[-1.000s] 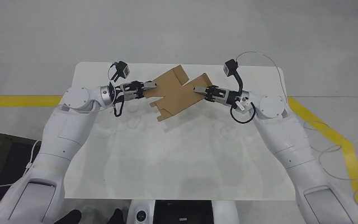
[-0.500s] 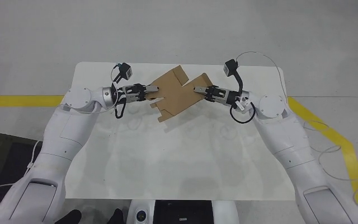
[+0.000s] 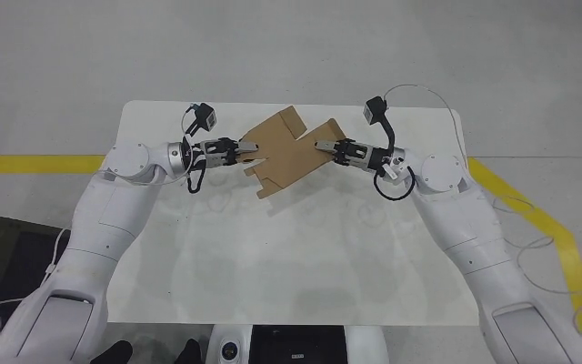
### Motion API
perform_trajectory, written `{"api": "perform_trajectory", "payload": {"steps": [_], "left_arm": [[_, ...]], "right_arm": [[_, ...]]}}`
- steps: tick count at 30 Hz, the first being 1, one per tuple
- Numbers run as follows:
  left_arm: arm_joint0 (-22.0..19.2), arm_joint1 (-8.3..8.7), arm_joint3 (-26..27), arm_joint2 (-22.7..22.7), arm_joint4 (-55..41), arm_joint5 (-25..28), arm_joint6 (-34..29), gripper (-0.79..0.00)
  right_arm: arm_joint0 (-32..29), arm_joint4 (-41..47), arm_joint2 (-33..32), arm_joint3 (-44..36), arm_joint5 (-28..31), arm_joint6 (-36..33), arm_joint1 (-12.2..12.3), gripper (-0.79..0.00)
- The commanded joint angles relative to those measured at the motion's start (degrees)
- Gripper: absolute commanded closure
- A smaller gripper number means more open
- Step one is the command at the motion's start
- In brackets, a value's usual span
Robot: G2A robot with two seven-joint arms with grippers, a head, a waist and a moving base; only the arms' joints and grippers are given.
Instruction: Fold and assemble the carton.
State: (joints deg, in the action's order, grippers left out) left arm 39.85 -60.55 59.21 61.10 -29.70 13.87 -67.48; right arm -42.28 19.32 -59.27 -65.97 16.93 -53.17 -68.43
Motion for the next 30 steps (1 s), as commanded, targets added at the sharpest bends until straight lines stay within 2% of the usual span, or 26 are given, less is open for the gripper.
{"api": "perform_trajectory", "payload": {"steps": [1, 11, 18, 19, 21, 30], "left_arm": [[-0.20, 0.01, 0.00, 0.29, -0.09, 0.24, -0.28, 0.000], [-1.76, 0.68, 1.58, 1.84, 2.97, 3.78, -5.54, 0.000], [-1.83, 0.98, 3.57, 1.57, 3.95, 6.51, -11.46, 0.000], [-1.73, 0.99, 3.80, 1.43, 3.82, 6.61, -12.15, 0.000], [-1.49, 0.99, 4.38, 1.12, 3.75, 7.02, -13.30, 0.000], [-0.38, 1.02, 6.76, 0.41, 1.15, 6.48, -16.45, 0.000]], "right_arm": [[-0.16, 0.03, -0.70, 0.50, -0.19, -0.19, 0.17, -0.785], [-2.41, -4.66, -7.99, -2.13, -0.34, -1.09, 2.61, -0.785], [-1.44, -1.99, -7.46, -4.97, 3.19, -8.78, 2.75, -0.785], [-0.85, -1.12, -6.67, -4.69, 4.03, -10.13, 2.56, -0.683], [0.58, 0.18, -4.76, -3.72, 5.57, -12.81, 2.08, -0.385], [6.41, 5.24, 3.00, 2.83, 10.65, -19.67, -0.46, -0.308]]}}
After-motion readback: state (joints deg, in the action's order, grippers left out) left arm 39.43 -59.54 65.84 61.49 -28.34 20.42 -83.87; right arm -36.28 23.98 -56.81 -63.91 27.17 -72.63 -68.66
